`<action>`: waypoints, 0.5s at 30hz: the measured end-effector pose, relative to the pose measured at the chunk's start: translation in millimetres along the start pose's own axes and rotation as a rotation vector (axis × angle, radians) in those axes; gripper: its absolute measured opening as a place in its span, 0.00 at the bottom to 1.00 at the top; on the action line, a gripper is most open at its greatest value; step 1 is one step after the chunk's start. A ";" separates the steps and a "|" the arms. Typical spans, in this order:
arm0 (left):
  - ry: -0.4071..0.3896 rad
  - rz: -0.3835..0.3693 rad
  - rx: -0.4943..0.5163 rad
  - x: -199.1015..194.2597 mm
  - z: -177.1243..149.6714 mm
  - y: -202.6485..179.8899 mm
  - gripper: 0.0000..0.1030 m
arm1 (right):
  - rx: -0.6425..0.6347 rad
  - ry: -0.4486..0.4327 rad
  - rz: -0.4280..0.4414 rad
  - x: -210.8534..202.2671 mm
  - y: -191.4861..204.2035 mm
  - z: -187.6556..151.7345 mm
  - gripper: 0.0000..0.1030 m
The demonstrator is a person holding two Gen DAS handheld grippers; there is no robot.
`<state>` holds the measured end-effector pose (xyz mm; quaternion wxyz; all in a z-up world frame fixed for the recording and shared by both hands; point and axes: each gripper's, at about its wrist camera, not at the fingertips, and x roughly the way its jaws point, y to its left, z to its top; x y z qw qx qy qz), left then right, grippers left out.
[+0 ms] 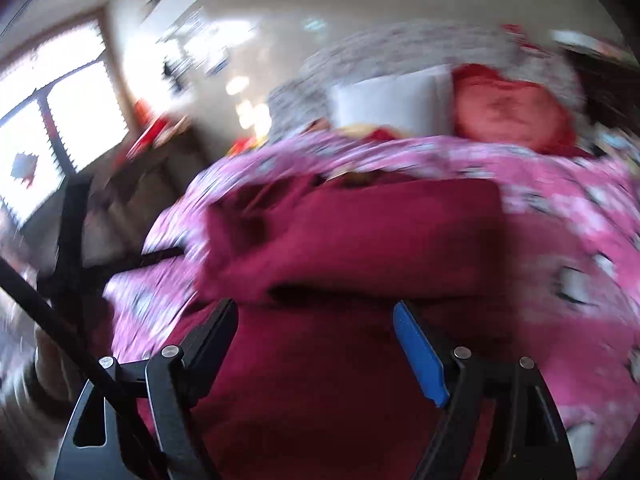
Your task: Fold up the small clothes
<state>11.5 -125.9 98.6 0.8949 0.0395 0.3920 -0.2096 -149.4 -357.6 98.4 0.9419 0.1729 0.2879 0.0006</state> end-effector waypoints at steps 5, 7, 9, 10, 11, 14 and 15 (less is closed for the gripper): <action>0.023 -0.026 0.007 7.1 -3.4 -19.3 0.85 | 0.305 -0.006 -0.004 10.7 -59.3 13.5 0.82; 0.036 -0.021 0.016 9.9 -3.9 -21.2 0.85 | 0.356 -0.001 -0.018 22.2 -67.7 16.8 0.80; 0.040 -0.017 0.017 9.1 -4.0 -18.4 0.85 | 0.370 0.008 -0.043 31.3 -69.2 18.1 0.37; 0.036 -0.016 0.014 7.4 -3.7 -15.0 0.85 | 0.358 0.001 -0.056 31.5 -65.6 20.0 0.28; 0.028 -0.013 0.003 4.8 -2.3 -8.5 0.85 | 0.337 -0.033 -0.044 27.8 -58.6 23.2 0.26; 0.011 0.000 -0.043 0.2 2.2 13.6 0.85 | 0.265 -0.099 0.029 20.4 -30.4 39.5 0.24; 0.009 0.004 -0.070 0.0 4.3 25.0 0.85 | 0.231 -0.109 0.049 21.4 -16.6 45.0 0.24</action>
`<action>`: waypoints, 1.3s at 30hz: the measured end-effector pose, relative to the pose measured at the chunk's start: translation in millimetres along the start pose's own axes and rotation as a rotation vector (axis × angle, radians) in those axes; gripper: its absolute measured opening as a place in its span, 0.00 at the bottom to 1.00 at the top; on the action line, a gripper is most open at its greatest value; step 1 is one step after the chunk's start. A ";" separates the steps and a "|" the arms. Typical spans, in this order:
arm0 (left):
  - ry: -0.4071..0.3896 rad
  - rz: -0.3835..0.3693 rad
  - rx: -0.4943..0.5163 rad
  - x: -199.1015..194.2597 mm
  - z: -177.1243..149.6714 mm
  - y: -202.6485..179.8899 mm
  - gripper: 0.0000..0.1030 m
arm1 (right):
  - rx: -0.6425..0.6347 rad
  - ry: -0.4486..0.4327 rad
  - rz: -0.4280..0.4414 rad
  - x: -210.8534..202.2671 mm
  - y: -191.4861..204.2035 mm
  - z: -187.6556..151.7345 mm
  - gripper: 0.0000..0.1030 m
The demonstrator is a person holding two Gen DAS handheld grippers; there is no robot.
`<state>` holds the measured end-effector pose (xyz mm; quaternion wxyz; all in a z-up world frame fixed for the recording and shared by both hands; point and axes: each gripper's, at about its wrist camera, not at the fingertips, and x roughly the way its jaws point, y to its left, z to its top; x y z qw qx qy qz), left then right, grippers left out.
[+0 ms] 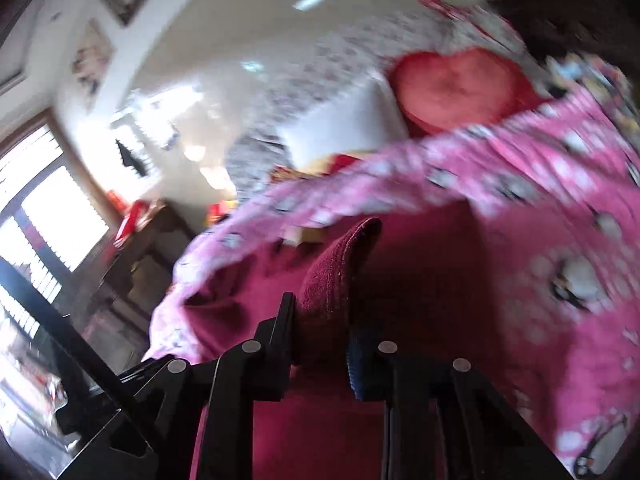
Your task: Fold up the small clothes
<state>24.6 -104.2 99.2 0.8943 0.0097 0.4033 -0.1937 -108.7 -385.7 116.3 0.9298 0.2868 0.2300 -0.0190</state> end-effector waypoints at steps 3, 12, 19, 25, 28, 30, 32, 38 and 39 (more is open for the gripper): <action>0.007 0.000 -0.078 3.7 4.0 27.7 0.85 | -0.088 0.011 0.091 17.8 43.5 -1.4 0.24; 0.015 -0.048 -0.192 16.7 0.8 71.4 0.86 | -0.195 0.181 0.303 69.6 110.1 -37.7 0.82; 0.038 -0.096 -0.204 31.0 1.1 69.7 0.89 | -0.240 0.092 0.027 16.7 53.3 -30.5 0.82; 0.078 -0.082 -0.182 58.0 0.0 53.7 0.89 | -0.160 0.007 -0.348 -16.7 -27.2 -5.7 0.87; 0.073 -0.068 -0.158 64.3 1.2 41.4 0.63 | -0.063 0.089 -0.320 6.7 -58.9 2.0 0.83; 0.101 -0.087 -0.131 67.4 4.1 31.4 0.34 | -0.040 0.156 -0.291 24.6 -71.3 2.8 0.36; 0.093 -0.066 -0.097 62.9 8.5 21.5 0.21 | -0.034 0.137 -0.289 23.7 -72.3 6.9 0.21; -0.018 0.037 -0.002 45.5 18.3 6.4 0.16 | -0.081 0.054 -0.336 -4.4 -69.7 15.7 0.12; 0.009 0.082 0.018 56.5 16.6 4.9 0.16 | -0.086 0.081 -0.357 3.5 -73.6 12.2 0.12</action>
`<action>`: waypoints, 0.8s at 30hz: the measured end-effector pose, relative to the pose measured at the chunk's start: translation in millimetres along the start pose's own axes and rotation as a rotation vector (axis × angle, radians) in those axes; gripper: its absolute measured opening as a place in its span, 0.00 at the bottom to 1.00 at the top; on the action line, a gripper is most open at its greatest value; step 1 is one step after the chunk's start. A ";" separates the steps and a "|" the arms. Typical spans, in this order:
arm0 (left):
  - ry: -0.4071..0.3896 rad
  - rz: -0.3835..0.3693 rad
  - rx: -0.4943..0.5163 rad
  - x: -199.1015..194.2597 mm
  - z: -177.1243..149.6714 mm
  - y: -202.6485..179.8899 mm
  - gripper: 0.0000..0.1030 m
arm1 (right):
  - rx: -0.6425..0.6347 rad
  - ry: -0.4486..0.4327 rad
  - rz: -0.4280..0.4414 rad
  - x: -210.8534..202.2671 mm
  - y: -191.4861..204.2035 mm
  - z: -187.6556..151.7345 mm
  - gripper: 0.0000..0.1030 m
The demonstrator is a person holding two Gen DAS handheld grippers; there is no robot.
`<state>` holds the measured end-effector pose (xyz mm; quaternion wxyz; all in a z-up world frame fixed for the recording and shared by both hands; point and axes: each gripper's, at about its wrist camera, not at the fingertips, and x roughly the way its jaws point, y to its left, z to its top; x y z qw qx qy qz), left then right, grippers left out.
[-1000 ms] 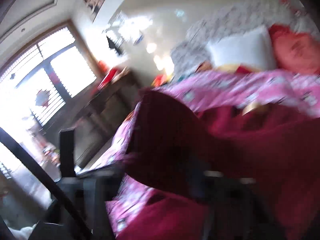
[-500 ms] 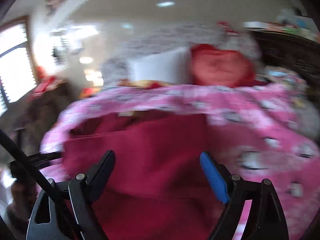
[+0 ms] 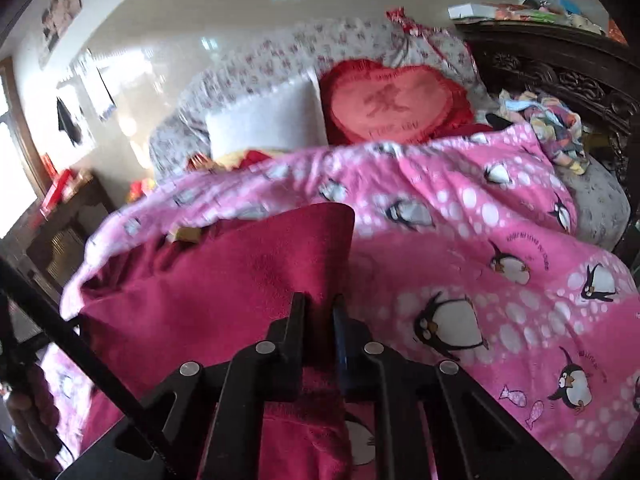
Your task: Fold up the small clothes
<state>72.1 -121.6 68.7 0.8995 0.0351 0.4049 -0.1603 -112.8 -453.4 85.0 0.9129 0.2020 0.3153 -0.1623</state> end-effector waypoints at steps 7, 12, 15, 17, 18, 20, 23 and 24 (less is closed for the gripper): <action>0.040 0.011 -0.033 0.6 -8.7 12.6 0.16 | -0.015 -0.031 -0.037 -17.6 0.4 -11.8 0.40; 0.011 -0.006 -0.055 -17.4 -14.2 13.8 0.31 | -0.167 -0.022 0.021 -39.2 38.2 -23.4 0.27; 0.040 0.027 -0.011 -4.8 -21.7 2.5 0.35 | -0.226 0.057 -0.073 -20.1 49.3 -39.7 0.23; 0.061 0.061 0.020 6.3 -28.3 -2.9 0.43 | -0.224 0.106 -0.109 -1.1 44.0 -54.9 0.23; 0.054 0.082 0.028 9.4 -30.7 -3.6 0.46 | -0.209 0.089 -0.101 0.1 40.3 -58.1 0.23; 0.035 0.103 0.027 6.4 -32.4 -2.2 0.54 | -0.158 0.078 -0.070 -7.1 33.7 -57.4 0.23; 0.055 0.063 0.007 -2.1 -31.2 3.9 0.59 | -0.146 0.080 -0.056 -22.4 32.8 -56.8 0.23; 0.060 0.053 -0.004 -5.4 -32.3 6.4 0.60 | -0.156 0.083 -0.063 -26.3 33.9 -58.4 0.23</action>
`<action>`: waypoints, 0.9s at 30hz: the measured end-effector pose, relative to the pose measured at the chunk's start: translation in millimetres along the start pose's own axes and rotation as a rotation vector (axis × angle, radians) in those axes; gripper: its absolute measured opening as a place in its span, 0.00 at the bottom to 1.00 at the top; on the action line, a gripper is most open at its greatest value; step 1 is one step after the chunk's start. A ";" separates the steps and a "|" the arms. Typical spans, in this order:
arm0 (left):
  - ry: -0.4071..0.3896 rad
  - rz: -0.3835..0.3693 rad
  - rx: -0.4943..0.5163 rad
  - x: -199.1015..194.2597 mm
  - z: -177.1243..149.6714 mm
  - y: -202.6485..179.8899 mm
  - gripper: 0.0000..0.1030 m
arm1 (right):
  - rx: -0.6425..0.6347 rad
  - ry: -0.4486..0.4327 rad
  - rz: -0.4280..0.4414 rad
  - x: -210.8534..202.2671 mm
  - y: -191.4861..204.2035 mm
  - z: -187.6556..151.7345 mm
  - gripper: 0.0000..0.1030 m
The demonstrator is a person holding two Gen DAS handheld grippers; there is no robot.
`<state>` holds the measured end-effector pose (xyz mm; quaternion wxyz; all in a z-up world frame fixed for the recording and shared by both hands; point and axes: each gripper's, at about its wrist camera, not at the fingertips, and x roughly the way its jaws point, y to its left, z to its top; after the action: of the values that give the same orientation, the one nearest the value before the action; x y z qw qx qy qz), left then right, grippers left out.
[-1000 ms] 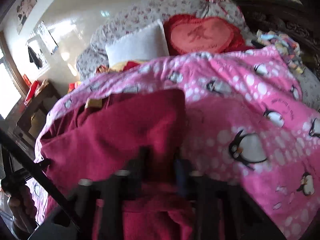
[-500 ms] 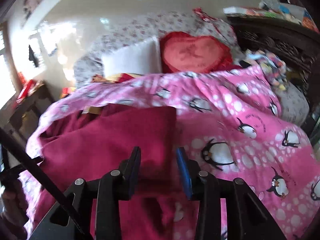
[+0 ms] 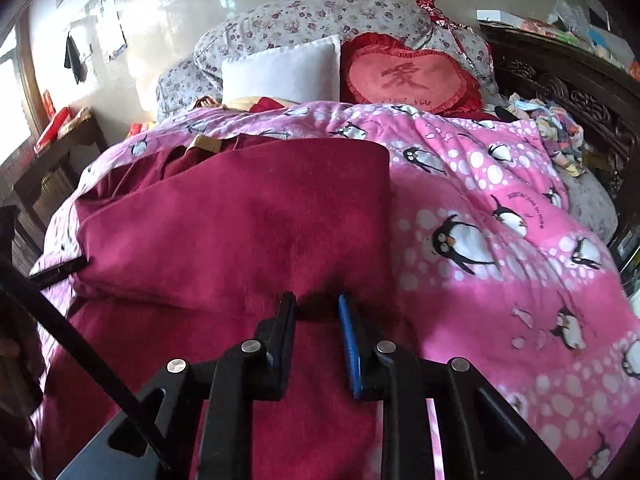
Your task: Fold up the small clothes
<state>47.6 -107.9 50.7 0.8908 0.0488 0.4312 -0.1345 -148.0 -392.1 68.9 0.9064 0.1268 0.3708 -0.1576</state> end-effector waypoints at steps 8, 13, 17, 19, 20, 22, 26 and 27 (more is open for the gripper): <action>-0.001 -0.050 0.001 -41.9 -25.0 9.7 0.69 | -0.020 0.002 -0.035 -30.6 9.2 -20.1 0.27; 0.003 -0.085 0.024 -71.2 -47.5 13.0 0.74 | -0.012 0.045 -0.037 -18.3 11.2 -34.4 0.42; 0.011 -0.105 0.041 -91.9 -67.2 18.2 0.78 | 0.002 0.085 -0.035 -16.6 10.5 -46.6 0.42; 0.022 -0.131 0.037 -101.3 -77.6 23.5 0.81 | 0.000 0.062 -0.027 -31.8 12.1 -49.9 0.42; 0.025 -0.142 0.031 -105.0 -83.1 26.2 0.82 | -0.007 0.045 -0.025 -42.3 14.1 -53.2 0.43; 0.034 -0.164 0.012 -111.9 -94.1 32.3 0.82 | -0.012 0.036 -0.016 -56.3 16.4 -59.9 0.48; 0.077 -0.216 0.018 -123.7 -118.2 41.5 0.83 | 0.033 -0.003 0.045 -100.0 7.9 -81.0 0.63; 0.083 -0.218 0.027 -125.8 -122.5 42.2 0.83 | 0.047 -0.012 0.060 -109.8 4.4 -87.6 0.73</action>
<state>-107.5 -17.7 71.4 0.8515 0.0193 0.4686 -0.2343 -275.9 -336.7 86.9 0.9096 0.1582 0.3578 -0.1399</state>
